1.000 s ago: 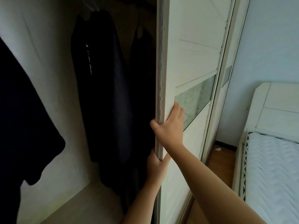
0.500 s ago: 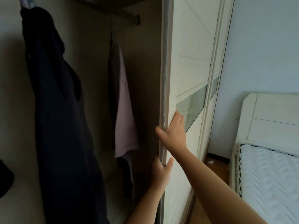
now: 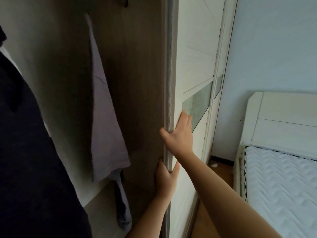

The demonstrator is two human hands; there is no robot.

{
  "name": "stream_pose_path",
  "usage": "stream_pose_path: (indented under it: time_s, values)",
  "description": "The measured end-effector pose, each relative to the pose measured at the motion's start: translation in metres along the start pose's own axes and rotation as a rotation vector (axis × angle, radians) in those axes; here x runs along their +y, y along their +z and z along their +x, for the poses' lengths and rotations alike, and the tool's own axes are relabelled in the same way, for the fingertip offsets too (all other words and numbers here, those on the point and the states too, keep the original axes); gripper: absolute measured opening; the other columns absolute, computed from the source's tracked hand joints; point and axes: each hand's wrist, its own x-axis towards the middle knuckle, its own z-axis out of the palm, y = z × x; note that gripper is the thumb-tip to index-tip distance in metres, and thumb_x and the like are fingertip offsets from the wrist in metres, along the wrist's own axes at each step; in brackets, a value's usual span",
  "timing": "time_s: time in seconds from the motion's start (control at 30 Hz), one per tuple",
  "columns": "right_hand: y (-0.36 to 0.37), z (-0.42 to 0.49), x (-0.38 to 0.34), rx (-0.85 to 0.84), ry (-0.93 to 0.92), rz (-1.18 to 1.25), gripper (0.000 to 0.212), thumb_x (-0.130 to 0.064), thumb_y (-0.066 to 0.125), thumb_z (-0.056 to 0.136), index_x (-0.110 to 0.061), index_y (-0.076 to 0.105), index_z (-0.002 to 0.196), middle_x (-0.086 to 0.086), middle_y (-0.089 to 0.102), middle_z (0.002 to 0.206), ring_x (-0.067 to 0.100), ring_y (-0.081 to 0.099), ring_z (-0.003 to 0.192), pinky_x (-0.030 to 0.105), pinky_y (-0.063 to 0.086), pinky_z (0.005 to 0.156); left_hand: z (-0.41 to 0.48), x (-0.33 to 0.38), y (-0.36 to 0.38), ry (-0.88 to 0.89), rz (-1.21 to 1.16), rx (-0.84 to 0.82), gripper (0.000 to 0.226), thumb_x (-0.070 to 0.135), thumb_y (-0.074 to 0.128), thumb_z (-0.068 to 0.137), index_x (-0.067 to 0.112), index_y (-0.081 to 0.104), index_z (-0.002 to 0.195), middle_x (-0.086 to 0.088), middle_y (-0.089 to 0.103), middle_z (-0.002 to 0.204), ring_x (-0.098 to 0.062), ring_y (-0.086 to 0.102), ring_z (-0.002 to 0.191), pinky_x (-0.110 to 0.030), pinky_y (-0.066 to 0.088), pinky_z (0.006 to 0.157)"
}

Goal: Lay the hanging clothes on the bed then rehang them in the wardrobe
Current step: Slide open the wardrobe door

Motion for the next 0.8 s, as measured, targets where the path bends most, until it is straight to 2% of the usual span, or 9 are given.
stream_pose_path:
  time_s: [0.1, 0.2, 0.3, 0.37, 0.47, 0.57, 0.63, 0.73, 0.8]
  values:
    - [-0.001, -0.001, -0.002, 0.0, 0.006, 0.015, 0.077, -0.041, 0.065, 0.072, -0.014, 0.028, 0.133, 0.004, 0.038, 0.127, 0.022, 0.044, 0.114, 0.043, 0.048, 0.092, 0.0, 0.0, 0.0, -0.001, 0.012, -0.014, 0.052, 0.031, 0.067, 0.079, 0.002, 0.052, 0.119, -0.018, 0.064, 0.112, -0.028, 0.061, 0.107, -0.041, 0.05, 0.091]
    - [-0.004, -0.002, -0.004, -0.02, 0.013, 0.007, 0.077, -0.04, 0.064, 0.074, -0.013, 0.026, 0.135, 0.005, 0.038, 0.128, 0.023, 0.045, 0.115, 0.044, 0.048, 0.092, 0.0, 0.003, -0.003, -0.038, -0.006, -0.061, 0.059, 0.035, 0.065, 0.08, 0.005, 0.047, 0.127, -0.016, 0.059, 0.123, -0.027, 0.056, 0.116, -0.041, 0.047, 0.097]
    - [-0.01, -0.004, -0.008, -0.059, 0.019, -0.01, 0.081, -0.041, 0.062, 0.077, -0.013, 0.02, 0.141, 0.007, 0.033, 0.139, 0.026, 0.042, 0.124, 0.043, 0.047, 0.096, -0.006, 0.008, -0.011, -0.109, 0.049, -0.188, 0.067, 0.035, 0.058, 0.086, 0.006, 0.03, 0.139, -0.014, 0.042, 0.142, -0.027, 0.041, 0.131, -0.037, 0.037, 0.107]
    - [-0.013, -0.01, -0.008, -0.117, 0.05, -0.043, 0.08, -0.041, 0.06, 0.08, -0.013, 0.018, 0.142, 0.009, 0.031, 0.143, 0.027, 0.041, 0.126, 0.043, 0.045, 0.098, -0.018, 0.007, -0.023, -0.127, 0.114, -0.247, 0.066, 0.033, 0.054, 0.089, 0.009, 0.024, 0.142, -0.011, 0.034, 0.147, -0.025, 0.036, 0.134, -0.035, 0.034, 0.109]
    - [-0.016, -0.04, -0.007, -0.185, 0.147, 0.007, 0.061, -0.035, 0.058, 0.085, -0.009, 0.031, 0.134, 0.013, 0.043, 0.132, 0.03, 0.05, 0.118, 0.039, 0.048, 0.09, -0.044, 0.001, -0.059, -0.079, 0.057, -0.247, 0.057, 0.025, 0.058, 0.087, 0.014, 0.033, 0.137, -0.003, 0.045, 0.138, -0.016, 0.045, 0.125, -0.027, 0.041, 0.102]
    - [-0.016, -0.09, -0.008, -0.159, 0.241, 0.136, 0.053, -0.024, 0.054, 0.089, -0.013, 0.032, 0.137, 0.009, 0.037, 0.143, 0.027, 0.044, 0.127, 0.036, 0.042, 0.097, -0.076, 0.0, -0.114, 0.043, 0.089, -0.191, 0.041, 0.02, 0.058, 0.087, 0.018, 0.044, 0.126, 0.013, 0.049, 0.117, 0.0, 0.049, 0.11, -0.007, 0.039, 0.086]
    - [-0.014, -0.123, -0.013, -0.159, 0.296, 0.24, 0.046, -0.018, 0.052, 0.09, -0.012, 0.039, 0.133, 0.009, 0.041, 0.14, 0.025, 0.046, 0.125, 0.034, 0.044, 0.093, -0.099, -0.001, -0.152, 0.123, 0.15, -0.123, 0.029, 0.02, 0.057, 0.087, 0.019, 0.052, 0.116, 0.016, 0.053, 0.107, 0.009, 0.051, 0.098, -0.003, 0.039, 0.08]
    - [-0.011, -0.165, -0.035, -0.188, 0.296, 0.338, 0.031, -0.012, 0.051, 0.088, -0.01, 0.053, 0.119, 0.009, 0.057, 0.118, 0.021, 0.055, 0.107, 0.037, 0.047, 0.088, -0.137, 0.001, -0.209, 0.173, 0.174, -0.001, 0.021, 0.03, 0.056, 0.083, 0.023, 0.058, 0.103, 0.02, 0.057, 0.096, 0.012, 0.053, 0.095, -0.005, 0.043, 0.081]
    - [-0.011, -0.188, -0.059, -0.236, 0.226, 0.377, 0.022, -0.009, 0.05, 0.088, -0.012, 0.058, 0.108, 0.002, 0.061, 0.1, 0.014, 0.056, 0.093, 0.027, 0.043, 0.077, -0.165, 0.004, -0.247, 0.187, 0.178, 0.117, 0.028, 0.043, 0.046, 0.076, 0.029, 0.058, 0.096, 0.019, 0.061, 0.094, 0.008, 0.055, 0.096, -0.004, 0.041, 0.079]
